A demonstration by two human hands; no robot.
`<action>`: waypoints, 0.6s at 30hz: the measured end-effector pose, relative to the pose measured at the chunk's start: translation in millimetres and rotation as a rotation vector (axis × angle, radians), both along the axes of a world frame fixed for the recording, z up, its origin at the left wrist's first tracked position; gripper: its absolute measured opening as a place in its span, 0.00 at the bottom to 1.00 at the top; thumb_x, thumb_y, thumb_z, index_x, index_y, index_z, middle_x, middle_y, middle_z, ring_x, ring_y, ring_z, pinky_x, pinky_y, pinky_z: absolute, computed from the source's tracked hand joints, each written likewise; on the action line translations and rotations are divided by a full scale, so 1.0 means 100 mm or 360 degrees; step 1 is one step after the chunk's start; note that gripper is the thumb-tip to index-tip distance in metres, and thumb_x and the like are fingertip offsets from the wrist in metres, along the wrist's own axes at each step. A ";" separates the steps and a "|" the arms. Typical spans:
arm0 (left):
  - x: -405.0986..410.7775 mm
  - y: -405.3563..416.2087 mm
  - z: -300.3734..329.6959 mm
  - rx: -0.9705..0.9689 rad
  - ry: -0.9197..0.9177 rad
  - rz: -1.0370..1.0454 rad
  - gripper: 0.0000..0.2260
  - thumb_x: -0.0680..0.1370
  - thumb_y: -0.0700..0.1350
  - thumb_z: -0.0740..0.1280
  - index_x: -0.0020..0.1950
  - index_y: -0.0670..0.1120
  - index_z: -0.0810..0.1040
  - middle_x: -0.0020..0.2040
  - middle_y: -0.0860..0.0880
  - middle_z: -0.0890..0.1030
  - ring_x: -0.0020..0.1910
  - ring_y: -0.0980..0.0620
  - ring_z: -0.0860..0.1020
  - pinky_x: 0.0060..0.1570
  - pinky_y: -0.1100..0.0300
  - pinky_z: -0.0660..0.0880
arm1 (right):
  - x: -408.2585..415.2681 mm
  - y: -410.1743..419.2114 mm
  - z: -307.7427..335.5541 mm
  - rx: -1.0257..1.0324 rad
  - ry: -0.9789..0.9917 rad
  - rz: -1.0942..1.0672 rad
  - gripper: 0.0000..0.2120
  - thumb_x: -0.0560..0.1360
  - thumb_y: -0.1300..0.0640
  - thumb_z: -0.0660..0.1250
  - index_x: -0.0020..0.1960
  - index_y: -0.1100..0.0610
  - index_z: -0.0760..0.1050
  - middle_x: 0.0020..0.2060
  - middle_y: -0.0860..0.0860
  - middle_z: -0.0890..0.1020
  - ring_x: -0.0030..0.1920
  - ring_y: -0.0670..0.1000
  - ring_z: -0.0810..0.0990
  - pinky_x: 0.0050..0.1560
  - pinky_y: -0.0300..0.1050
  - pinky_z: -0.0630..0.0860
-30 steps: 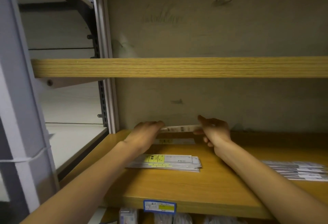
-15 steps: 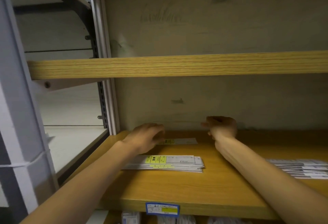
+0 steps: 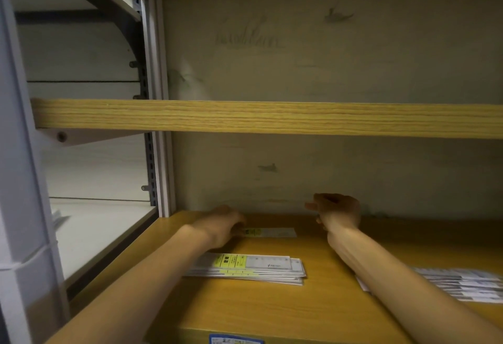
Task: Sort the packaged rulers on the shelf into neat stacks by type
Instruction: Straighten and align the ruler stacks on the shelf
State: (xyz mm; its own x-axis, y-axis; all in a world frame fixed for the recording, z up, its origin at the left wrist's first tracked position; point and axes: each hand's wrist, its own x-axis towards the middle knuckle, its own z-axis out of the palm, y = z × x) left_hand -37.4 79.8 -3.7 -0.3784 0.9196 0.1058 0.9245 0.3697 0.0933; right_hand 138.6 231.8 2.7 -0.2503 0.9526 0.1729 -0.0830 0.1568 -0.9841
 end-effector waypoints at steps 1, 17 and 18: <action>0.00 0.00 -0.01 -0.0001 0.0029 -0.0024 0.14 0.82 0.50 0.60 0.66 0.51 0.73 0.65 0.47 0.73 0.60 0.47 0.73 0.62 0.55 0.70 | 0.00 0.01 -0.01 0.0005 -0.0001 0.0001 0.08 0.77 0.59 0.67 0.53 0.61 0.79 0.45 0.54 0.85 0.27 0.45 0.74 0.23 0.33 0.67; 0.09 -0.12 0.01 0.0107 0.0450 -0.0109 0.16 0.83 0.48 0.54 0.70 0.49 0.70 0.65 0.45 0.72 0.63 0.47 0.71 0.61 0.55 0.68 | -0.04 0.03 -0.05 0.0013 -0.0048 0.0016 0.08 0.77 0.58 0.68 0.53 0.61 0.79 0.48 0.55 0.84 0.28 0.45 0.74 0.23 0.33 0.66; 0.09 -0.14 0.02 0.0137 0.0442 -0.0115 0.15 0.83 0.48 0.55 0.70 0.49 0.70 0.65 0.46 0.73 0.63 0.47 0.71 0.60 0.56 0.68 | -0.04 0.02 -0.05 0.0013 -0.0050 0.0005 0.07 0.77 0.58 0.68 0.52 0.61 0.79 0.47 0.55 0.84 0.28 0.46 0.74 0.24 0.35 0.66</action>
